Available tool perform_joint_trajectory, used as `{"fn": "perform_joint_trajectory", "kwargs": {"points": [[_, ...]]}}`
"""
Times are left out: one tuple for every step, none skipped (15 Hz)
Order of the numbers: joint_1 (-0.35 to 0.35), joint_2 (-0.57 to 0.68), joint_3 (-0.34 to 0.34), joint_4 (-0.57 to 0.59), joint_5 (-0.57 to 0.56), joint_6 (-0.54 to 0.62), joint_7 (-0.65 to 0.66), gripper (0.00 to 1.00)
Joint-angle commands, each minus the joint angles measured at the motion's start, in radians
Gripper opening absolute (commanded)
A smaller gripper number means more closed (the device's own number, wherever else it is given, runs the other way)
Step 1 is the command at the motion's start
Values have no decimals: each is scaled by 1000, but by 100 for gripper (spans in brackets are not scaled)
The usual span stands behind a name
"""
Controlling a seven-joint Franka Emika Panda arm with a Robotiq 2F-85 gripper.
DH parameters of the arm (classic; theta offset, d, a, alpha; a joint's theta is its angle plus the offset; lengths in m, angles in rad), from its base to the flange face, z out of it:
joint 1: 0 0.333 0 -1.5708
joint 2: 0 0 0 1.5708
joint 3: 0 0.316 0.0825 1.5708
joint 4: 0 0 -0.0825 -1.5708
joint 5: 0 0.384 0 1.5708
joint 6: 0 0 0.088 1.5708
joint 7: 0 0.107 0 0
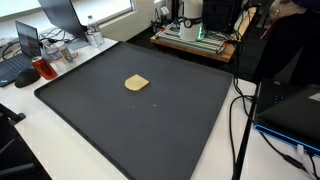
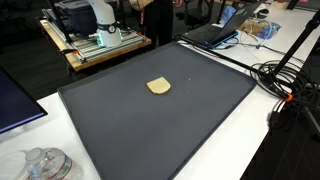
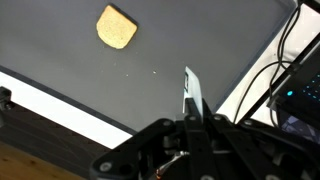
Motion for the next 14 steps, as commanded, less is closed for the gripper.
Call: {"fn": "perform_joint_trajectory", "kwargs": {"points": [[-32,149,-29,96,-1,-69,57,1],[-40,186,-42,108,9,-85,67,1],[-49,220,-55,118,22,-97,72,1],[-57,254,-67,130,31,-111,84,1],[-66,290,-81,145,43,-126,93,1],[-77,320,-97,154,55,-138,102,1],[-88,347,-113,166,74,-152,103,1],[-103,370,-130,174,100,-162,99,1],[-115,391,-143,186,136,-178,91,1],[-128,411,-157,196,169,-179,97,1],[-140,429,-168,206,204,-184,105,1],[-154,448,-180,215,235,-189,113,1],[-166,460,-192,213,258,-173,134,1],[-178,471,-203,210,285,-159,151,1]]}}
